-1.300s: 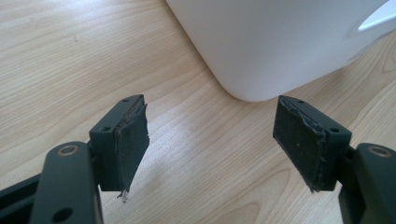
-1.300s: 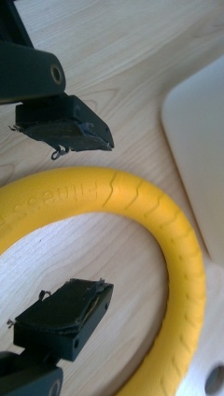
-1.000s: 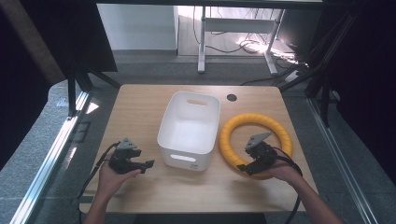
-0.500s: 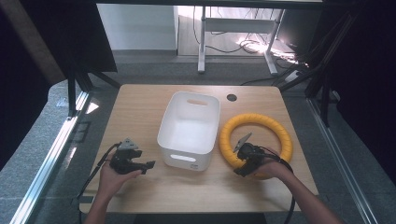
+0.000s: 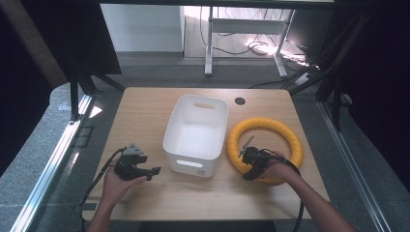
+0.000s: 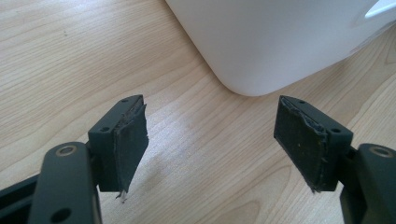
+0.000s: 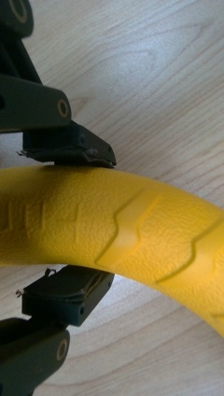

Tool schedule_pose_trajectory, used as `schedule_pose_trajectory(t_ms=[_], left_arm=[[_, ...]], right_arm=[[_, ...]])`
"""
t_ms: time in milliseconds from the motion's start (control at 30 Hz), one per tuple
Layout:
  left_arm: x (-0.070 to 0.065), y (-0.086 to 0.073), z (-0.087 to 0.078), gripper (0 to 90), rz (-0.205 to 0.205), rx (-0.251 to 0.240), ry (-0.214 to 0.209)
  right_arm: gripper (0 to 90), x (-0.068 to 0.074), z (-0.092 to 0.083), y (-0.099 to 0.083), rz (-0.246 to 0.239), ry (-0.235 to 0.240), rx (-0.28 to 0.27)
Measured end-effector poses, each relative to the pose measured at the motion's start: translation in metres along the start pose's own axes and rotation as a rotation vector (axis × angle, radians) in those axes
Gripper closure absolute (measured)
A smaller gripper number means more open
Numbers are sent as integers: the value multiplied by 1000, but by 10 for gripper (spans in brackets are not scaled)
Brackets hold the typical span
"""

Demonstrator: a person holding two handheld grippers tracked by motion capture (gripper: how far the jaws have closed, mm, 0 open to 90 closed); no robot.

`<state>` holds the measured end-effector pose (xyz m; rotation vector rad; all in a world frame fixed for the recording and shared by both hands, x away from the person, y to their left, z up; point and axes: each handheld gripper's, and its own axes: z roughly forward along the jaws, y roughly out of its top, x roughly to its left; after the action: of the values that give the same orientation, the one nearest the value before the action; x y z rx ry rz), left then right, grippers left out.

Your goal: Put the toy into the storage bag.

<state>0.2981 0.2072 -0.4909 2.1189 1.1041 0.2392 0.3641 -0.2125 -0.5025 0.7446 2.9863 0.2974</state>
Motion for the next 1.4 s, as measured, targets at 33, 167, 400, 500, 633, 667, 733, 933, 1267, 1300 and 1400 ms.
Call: schedule_pose_trajectory(t_ms=[33, 167, 400, 500, 633, 667, 733, 933, 1267, 1300, 1400], left_arm=[[0, 0, 0, 259, 1, 1, -1], [0, 0, 0, 259, 4, 1, -2], [0, 0, 0, 259, 5, 2, 0], [0, 0, 1, 259, 5, 3, 1], [-1, 0, 1, 259, 6, 4, 0], [-1, 0, 1, 259, 5, 3, 0], [-1, 0, 1, 259, 6, 3, -1], [-1, 1, 1, 259, 8, 3, -2], [-2, 1, 1, 260, 5, -2, -10], [-2, 1, 1, 259, 5, -1, -10], [-1, 2, 0, 259, 5, -3, -10]], right_arm=[[467, -1, 0, 1, 0, 8, 10], [493, -1, -1, 4, 3, 18, 37], [504, -7, -4, 1, 36, 62, 0], [504, -8, -7, -2, 45, 74, -27], [505, -12, -20, -8, 63, 85, -103], [506, -14, -27, -12, 78, 101, -152], [506, -16, -31, -14, 84, 111, -177], [506, -22, -53, -23, 120, 157, -328], [507, -27, -74, -39, 161, 151, -508], [507, -27, -76, -40, 166, 151, -525], [506, -29, -83, -46, 178, 153, -599]])
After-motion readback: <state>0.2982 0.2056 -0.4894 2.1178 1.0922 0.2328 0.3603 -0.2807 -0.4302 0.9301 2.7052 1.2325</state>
